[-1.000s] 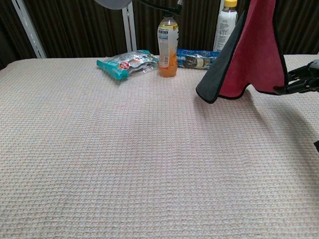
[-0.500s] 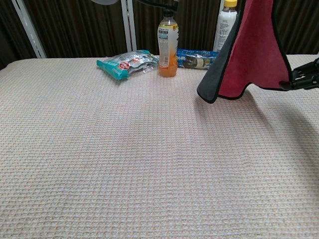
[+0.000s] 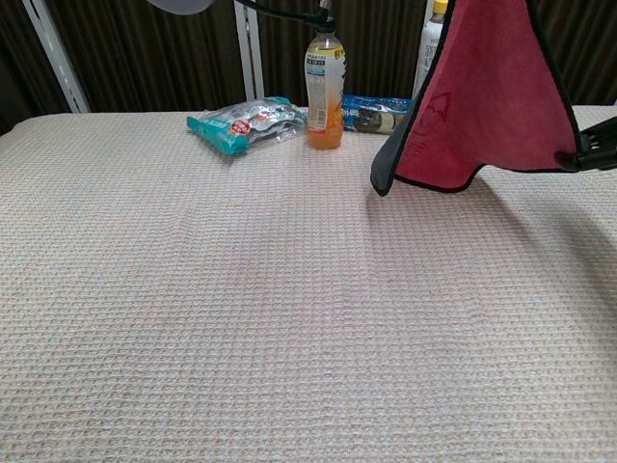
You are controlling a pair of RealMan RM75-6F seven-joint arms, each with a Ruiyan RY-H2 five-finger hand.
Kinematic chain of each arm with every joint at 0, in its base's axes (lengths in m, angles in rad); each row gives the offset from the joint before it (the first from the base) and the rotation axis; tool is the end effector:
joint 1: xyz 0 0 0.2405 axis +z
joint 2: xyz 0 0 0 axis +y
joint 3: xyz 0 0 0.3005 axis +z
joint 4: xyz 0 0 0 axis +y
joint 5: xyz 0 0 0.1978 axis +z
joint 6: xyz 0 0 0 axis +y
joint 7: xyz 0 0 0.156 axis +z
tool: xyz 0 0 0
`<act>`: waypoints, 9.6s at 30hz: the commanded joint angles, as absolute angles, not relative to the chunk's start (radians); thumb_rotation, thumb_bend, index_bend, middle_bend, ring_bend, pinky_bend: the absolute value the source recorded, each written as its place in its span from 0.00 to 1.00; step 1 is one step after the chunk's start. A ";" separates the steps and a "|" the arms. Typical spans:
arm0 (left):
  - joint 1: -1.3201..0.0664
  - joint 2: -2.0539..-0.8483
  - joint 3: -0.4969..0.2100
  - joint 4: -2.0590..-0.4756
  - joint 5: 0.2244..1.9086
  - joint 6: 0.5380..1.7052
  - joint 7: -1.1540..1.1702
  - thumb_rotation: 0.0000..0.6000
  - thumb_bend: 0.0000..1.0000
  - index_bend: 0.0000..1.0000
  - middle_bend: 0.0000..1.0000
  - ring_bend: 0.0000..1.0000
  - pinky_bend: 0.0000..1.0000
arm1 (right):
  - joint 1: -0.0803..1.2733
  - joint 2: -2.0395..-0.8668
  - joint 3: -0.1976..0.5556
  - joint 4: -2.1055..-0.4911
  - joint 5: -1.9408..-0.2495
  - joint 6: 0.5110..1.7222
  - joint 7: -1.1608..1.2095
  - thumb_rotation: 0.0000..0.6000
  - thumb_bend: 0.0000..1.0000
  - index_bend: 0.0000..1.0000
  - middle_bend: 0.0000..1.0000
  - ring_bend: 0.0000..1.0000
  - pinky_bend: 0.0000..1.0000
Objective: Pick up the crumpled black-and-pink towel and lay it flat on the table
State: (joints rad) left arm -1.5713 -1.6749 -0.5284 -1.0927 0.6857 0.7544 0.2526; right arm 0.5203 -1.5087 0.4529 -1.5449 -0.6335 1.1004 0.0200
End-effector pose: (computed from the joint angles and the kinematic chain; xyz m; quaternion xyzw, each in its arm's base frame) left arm 0.1789 0.4965 0.0158 -0.7032 -0.3342 -0.5525 0.2975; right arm -0.2796 -0.3794 0.0642 0.3329 -0.6680 0.4731 0.4681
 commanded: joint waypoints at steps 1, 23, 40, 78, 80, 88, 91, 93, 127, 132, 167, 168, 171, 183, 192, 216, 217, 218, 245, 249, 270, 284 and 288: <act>-1.563 -1.671 -0.524 -1.098 0.688 0.756 0.247 1.00 0.52 0.61 0.24 0.00 0.05 | 0.518 -1.501 0.455 -1.545 -0.639 1.098 0.023 1.00 0.78 0.83 0.36 0.22 0.13; -1.448 -1.624 -0.491 -1.173 0.718 0.792 0.176 1.00 0.52 0.61 0.24 0.00 0.05 | 0.505 -1.392 0.510 -1.573 -0.699 1.093 0.058 1.00 0.83 0.86 0.37 0.23 0.13; -1.322 -1.657 -0.504 -1.195 0.781 0.875 -0.009 1.00 0.52 0.62 0.26 0.00 0.05 | 0.631 -1.371 0.560 -1.540 -0.654 1.070 -0.061 1.00 0.83 0.87 0.37 0.23 0.13; -1.196 -1.675 -0.505 -1.053 0.943 0.849 -0.268 1.00 0.52 0.63 0.27 0.00 0.05 | 0.729 -1.482 0.517 -1.499 -0.698 1.186 -0.161 1.00 0.83 0.87 0.38 0.24 0.14; -1.175 -1.672 -0.496 -1.087 0.949 0.858 -0.276 1.00 0.52 0.63 0.27 0.00 0.05 | 0.712 -1.477 0.498 -1.525 -0.715 1.200 -0.161 1.00 0.83 0.87 0.38 0.24 0.14; -1.054 -1.633 -0.441 -1.293 0.982 0.935 -0.296 1.00 0.52 0.63 0.27 0.00 0.05 | 0.617 -1.446 0.401 -1.652 -0.793 1.276 -0.164 1.00 0.83 0.87 0.38 0.24 0.14; -1.006 -1.614 -0.416 -1.370 0.991 0.964 -0.302 1.00 0.52 0.63 0.27 0.00 0.05 | 0.581 -1.435 0.366 -1.693 -0.814 1.298 -0.162 1.00 0.83 0.87 0.38 0.24 0.14; -0.974 -1.601 -0.394 -1.420 1.005 0.986 -0.301 1.00 0.52 0.63 0.27 0.00 0.05 | 0.558 -1.428 0.340 -1.719 -0.836 1.314 -0.161 1.00 0.83 0.87 0.38 0.24 0.14; -0.641 -1.550 -0.098 -1.714 1.248 1.137 -0.309 1.00 0.52 0.63 0.27 0.00 0.05 | 0.324 -1.497 0.028 -1.809 -1.168 1.395 -0.161 1.00 0.83 0.87 0.38 0.24 0.14; -0.620 -1.538 -0.072 -1.710 1.289 1.131 -0.325 1.00 0.52 0.64 0.27 0.00 0.05 | 0.307 -1.494 0.019 -1.821 -1.198 1.398 -0.165 1.00 0.83 0.75 0.37 0.20 0.14; -0.678 -1.343 0.112 -1.728 1.545 0.849 -0.579 1.00 0.13 0.20 0.08 0.00 0.00 | 0.207 -1.411 0.031 -1.826 -1.273 1.384 -0.028 1.00 0.70 0.24 0.22 0.07 0.11; -0.673 -1.343 0.108 -1.728 1.542 0.859 -0.589 1.00 0.13 0.20 0.08 0.00 0.00 | 0.207 -1.410 0.033 -1.824 -1.273 1.383 -0.026 1.00 0.69 0.24 0.22 0.07 0.11; -0.638 -1.344 0.086 -1.721 1.517 0.926 -0.603 1.00 0.13 0.20 0.09 0.00 0.00 | 0.210 -1.404 0.045 -1.819 -1.265 1.373 -0.025 1.00 0.64 0.25 0.22 0.07 0.11; -0.456 -1.315 0.007 -1.706 1.427 1.273 -0.288 1.00 0.15 0.20 0.10 0.00 0.00 | 0.342 -1.330 0.133 -1.772 -1.227 1.174 -0.072 1.00 0.62 0.31 0.22 0.08 0.10; -0.383 -1.216 -0.043 -1.774 1.327 1.385 -0.008 1.00 0.15 0.18 0.09 0.00 0.00 | 0.532 -1.353 0.189 -1.692 -1.172 0.985 -0.295 1.00 0.62 0.37 0.22 0.08 0.09; -0.338 -1.174 -0.105 -1.813 1.283 1.400 0.038 1.00 0.15 0.16 0.09 0.00 0.00 | 0.769 -1.534 0.181 -1.510 -1.120 0.808 -0.442 1.00 0.27 0.00 0.14 0.02 0.05; -0.337 -1.175 -0.106 -1.812 1.284 1.400 0.038 1.00 0.15 0.15 0.09 0.00 0.00 | 0.771 -1.534 0.183 -1.513 -1.112 0.813 -0.450 1.00 0.25 0.00 0.11 0.01 0.04; -0.335 -1.175 -0.108 -1.813 1.285 1.400 0.035 1.00 0.15 0.15 0.09 0.00 0.00 | 0.773 -1.535 0.189 -1.518 -1.103 0.827 -0.462 1.00 0.24 0.00 0.07 0.00 0.04; -0.318 -1.158 -0.127 -1.836 1.307 1.360 -0.014 1.00 0.15 0.12 0.09 0.00 0.00 | 0.851 -1.547 0.148 -1.624 -0.960 0.920 -0.721 1.00 0.37 0.23 0.01 0.00 0.02; -0.316 -1.155 -0.129 -1.837 1.307 1.356 -0.018 1.00 0.15 0.12 0.09 0.00 0.00 | 0.862 -1.584 0.139 -1.601 -0.948 0.926 -0.733 1.00 0.38 0.25 0.02 0.00 0.02; -0.314 -1.146 -0.139 -1.840 1.302 1.327 -0.048 1.00 0.15 0.11 0.09 0.00 0.00 | 0.931 -1.658 0.121 -1.514 -0.872 0.921 -0.845 1.00 0.42 0.26 0.02 0.00 0.02; -0.311 -1.130 -0.141 -1.856 1.304 1.310 -0.072 1.00 0.15 0.10 0.09 0.00 0.00 | 0.952 -1.672 0.087 -1.531 -0.834 0.973 -0.946 1.00 0.43 0.39 0.06 0.00 0.02; -0.310 -1.124 -0.141 -1.860 1.305 1.305 -0.080 1.00 0.15 0.10 0.09 0.00 0.00 | 0.954 -1.674 0.078 -1.538 -0.844 0.996 -0.967 1.00 0.44 0.42 0.08 0.00 0.02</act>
